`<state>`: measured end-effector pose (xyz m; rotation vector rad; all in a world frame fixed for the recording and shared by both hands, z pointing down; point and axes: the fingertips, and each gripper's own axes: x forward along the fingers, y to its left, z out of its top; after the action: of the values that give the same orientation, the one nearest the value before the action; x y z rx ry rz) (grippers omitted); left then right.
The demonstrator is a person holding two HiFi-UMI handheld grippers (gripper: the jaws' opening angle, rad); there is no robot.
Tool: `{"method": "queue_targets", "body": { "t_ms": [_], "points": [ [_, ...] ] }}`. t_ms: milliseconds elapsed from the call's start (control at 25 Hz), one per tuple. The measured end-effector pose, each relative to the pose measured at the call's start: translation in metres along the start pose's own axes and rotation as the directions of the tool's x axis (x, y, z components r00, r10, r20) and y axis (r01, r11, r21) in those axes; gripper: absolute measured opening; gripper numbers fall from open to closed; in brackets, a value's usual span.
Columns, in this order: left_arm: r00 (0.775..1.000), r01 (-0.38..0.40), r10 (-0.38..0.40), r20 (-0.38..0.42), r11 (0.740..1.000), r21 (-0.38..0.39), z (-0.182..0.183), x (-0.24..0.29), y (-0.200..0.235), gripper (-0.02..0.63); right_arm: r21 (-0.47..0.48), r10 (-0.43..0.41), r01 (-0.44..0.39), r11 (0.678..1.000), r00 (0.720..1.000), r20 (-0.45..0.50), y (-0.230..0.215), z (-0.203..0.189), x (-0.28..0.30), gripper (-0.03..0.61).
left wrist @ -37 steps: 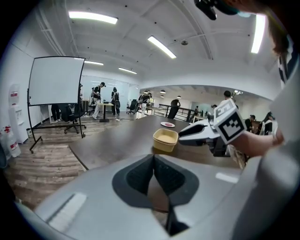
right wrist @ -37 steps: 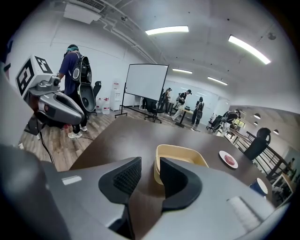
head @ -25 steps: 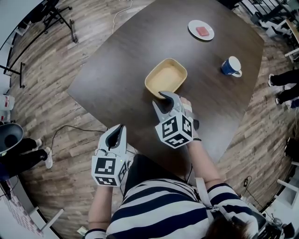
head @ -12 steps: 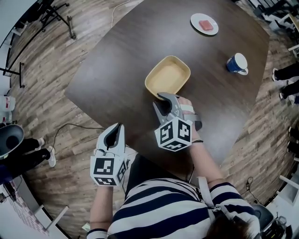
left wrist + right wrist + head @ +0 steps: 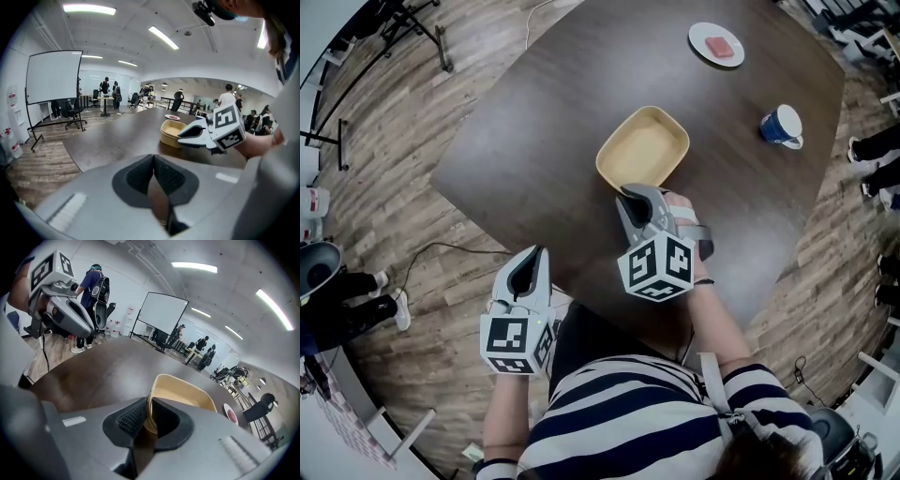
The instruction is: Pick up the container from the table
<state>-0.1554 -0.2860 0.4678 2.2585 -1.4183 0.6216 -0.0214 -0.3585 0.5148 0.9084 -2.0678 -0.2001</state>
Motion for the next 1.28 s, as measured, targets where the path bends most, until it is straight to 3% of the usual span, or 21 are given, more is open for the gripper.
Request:
{"method": "queue_targets", "body": {
  "t_ms": [320,1280],
  "points": [
    [1.000,0.003,-0.003,0.027,1.000,0.000,-0.005,-0.027,0.022,0.000,-0.011,-0.026,0.025,1.000,0.999,-0.047,0.012,0.009,-0.013,0.034],
    [0.988,0.107,-0.112,0.109,0.993,0.055,0.000,-0.100,0.024,0.000,0.074,-0.127,0.135,0.988,0.987,-0.100,0.082,0.032,-0.134,0.035]
  ]
}}
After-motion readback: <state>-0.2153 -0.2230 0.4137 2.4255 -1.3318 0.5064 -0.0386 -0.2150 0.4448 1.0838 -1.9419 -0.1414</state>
